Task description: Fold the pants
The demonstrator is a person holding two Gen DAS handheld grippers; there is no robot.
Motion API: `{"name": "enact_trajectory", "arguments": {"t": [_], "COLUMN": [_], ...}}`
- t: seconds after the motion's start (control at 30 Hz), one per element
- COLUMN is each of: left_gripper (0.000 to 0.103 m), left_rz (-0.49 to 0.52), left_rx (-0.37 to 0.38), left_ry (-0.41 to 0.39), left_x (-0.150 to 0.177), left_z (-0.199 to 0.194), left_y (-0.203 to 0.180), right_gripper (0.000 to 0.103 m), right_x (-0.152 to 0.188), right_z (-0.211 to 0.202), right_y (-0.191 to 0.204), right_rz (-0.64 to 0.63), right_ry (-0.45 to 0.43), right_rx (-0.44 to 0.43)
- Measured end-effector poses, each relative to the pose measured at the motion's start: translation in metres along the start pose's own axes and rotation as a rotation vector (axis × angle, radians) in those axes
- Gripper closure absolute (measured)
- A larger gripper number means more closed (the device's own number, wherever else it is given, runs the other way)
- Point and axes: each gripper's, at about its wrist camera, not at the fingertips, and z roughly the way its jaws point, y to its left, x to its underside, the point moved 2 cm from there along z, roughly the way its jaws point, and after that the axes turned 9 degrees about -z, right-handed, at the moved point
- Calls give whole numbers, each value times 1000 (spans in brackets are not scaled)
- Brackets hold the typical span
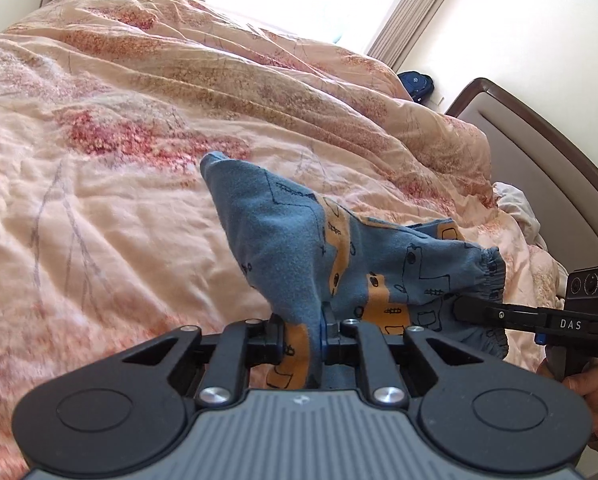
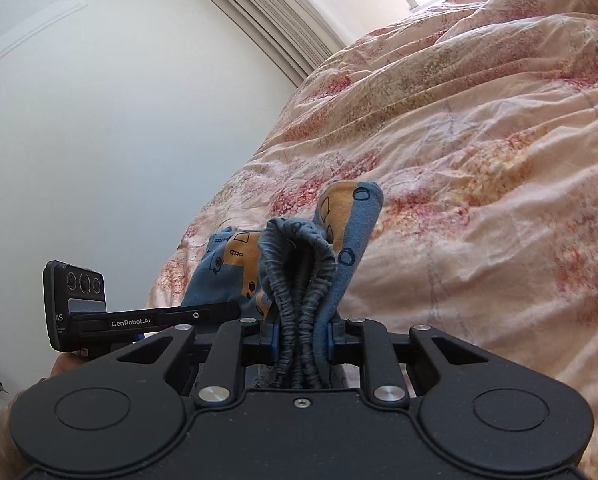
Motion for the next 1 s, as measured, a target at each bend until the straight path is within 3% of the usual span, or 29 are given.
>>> {"name": "enact_trajectory", "arguments": {"t": [0.13, 0.3, 0.43, 0.5, 0.57, 0.67, 0.73, 0.77, 0.83, 0.9, 1.0], "left_gripper": [87, 87, 87, 82, 75, 65, 65, 63, 51, 18, 7], "left_rz": [-2, 9, -3, 16, 7, -14, -29, -23, 3, 17, -11], "left_rx": [-29, -83, -148, -187, -167, -130, -104, -85, -88, -108, -101], "left_ry": [-22, -1, 35, 49, 35, -7, -29, -47, -91, -137, -177], "left_x": [-62, -128, -137, -130, -123, -119, -113, -109, -94, -74, -32], "left_z": [24, 87, 144, 164, 169, 154, 134, 119, 85, 49, -8], "left_y": [12, 28, 46, 55, 65, 73, 75, 74, 63, 52, 31], "right_gripper": [81, 81, 81, 80, 78, 70, 51, 47, 33, 26, 0], "right_x": [-41, -101, -121, -115, -105, -96, -94, -94, -92, -88, -69], "right_z": [40, 104, 149, 169, 179, 176, 163, 154, 131, 103, 61], "right_y": [-14, -57, -96, -118, -134, -147, -148, -145, -130, -98, -43], "right_rz": [21, 60, 80, 115, 135, 192, 210, 215, 196, 130, 40], "right_ry": [-19, 11, 42, 75, 91, 53, 9, -10, -44, -73, -106], "right_rx": [2, 25, 78, 115, 130, 87, 63, 61, 65, 73, 94]}}
